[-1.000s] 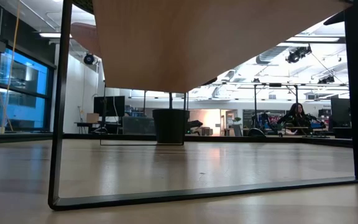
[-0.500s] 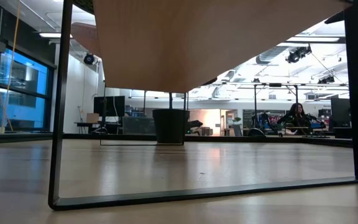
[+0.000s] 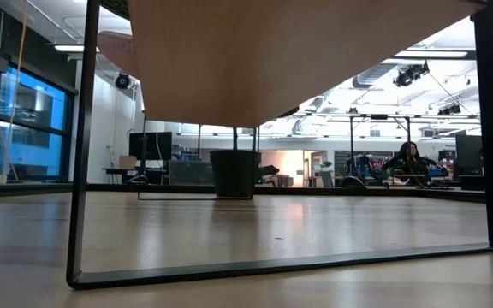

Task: Pick and place slides into the shelf
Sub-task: Return to Home Position

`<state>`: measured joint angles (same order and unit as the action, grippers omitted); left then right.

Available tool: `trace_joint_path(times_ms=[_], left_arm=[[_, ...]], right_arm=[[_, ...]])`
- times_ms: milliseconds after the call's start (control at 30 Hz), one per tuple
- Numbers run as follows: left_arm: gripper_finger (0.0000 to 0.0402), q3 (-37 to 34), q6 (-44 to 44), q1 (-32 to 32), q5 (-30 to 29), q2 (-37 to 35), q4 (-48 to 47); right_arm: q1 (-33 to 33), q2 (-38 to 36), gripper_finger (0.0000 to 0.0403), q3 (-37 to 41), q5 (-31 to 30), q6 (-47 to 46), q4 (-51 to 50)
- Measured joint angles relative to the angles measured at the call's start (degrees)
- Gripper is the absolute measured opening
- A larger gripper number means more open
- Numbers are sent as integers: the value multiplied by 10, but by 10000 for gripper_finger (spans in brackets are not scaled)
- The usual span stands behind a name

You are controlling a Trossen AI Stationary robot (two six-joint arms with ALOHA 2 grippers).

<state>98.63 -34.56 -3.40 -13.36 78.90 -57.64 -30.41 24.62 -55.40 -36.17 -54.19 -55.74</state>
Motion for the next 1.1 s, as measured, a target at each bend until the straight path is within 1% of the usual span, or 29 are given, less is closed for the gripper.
trace_joint_path(times_ms=[100, 200, 300, 400, 500, 567, 633, 767, 833, 967, 1100], left_arm=[[31, 0, 27, 0, 2, -15, 0], [18, 0, 56, 0, 3, -33, 4], [3, 0, 82, 0, 3, -52, 12], [5, 0, 110, 0, 3, -71, 14], [4, 0, 134, 0, 3, -89, 14], [1, 0, 144, 0, 2, -101, 14], [2, 0, 154, 0, -16, -111, 21], [1, 0, 155, 0, -34, -120, 45], [1, 0, 155, 0, -46, -120, 53], [1, 0, 155, 0, -53, -120, 52], [0, 0, 155, 0, -53, -116, 51]], right_arm=[[0, -3, 83, 0, 20, 48, 41], [0, -10, 68, 0, 37, 98, 87], [0, -22, 40, 0, 67, 160, 146], [0, -37, 9, 0, 105, 216, 207], [0, -51, 6, 0, 146, 261, 264], [0, -56, 4, 0, 163, 285, 305], [0, -55, 1, -1, 178, 327, 342], [0, -31, 0, -1, 170, 412, 370], [0, -19, 0, -1, 158, 436, 370], [0, 4, 0, -1, 151, 436, 355], [1, 22, 0, -1, 157, 427, 355]])
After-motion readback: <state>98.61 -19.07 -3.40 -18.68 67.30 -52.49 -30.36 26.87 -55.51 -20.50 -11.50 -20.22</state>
